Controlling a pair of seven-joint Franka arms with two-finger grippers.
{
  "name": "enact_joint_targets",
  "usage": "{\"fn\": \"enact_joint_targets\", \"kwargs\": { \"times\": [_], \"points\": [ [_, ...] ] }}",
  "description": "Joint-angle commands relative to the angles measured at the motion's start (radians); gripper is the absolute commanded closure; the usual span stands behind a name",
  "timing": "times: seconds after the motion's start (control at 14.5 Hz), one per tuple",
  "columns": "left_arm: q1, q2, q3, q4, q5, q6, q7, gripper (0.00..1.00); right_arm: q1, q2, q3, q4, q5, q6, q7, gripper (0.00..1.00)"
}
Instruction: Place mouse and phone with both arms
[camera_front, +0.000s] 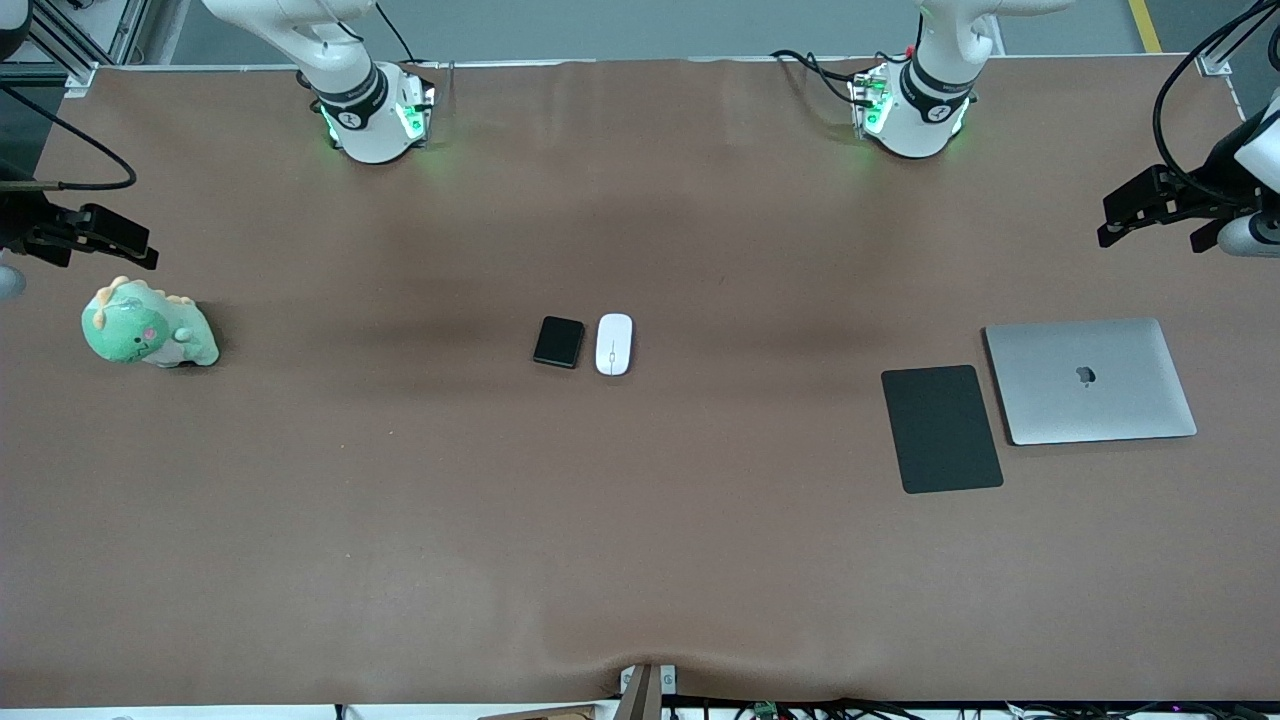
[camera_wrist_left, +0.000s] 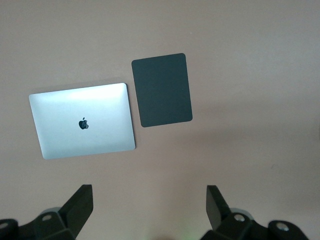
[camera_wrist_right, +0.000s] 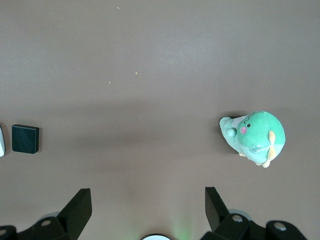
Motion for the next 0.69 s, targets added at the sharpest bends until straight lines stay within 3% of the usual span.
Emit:
{"fn": "enact_joint_targets", "kwargs": {
  "times": [0.0,0.62],
  "points": [
    [0.007,0.005,0.000,0.025,-0.013,-0.026,0.016,0.00,-0.006,0.000,0.010,0.000,-0.008,0.004,-0.005,0.00],
    [0.001,0.047,-0.007,0.027,-0.025,-0.028,0.002,0.00,-0.007,0.020,0.012,0.011,-0.008,0.005,-0.005,0.00]
  ]
}}
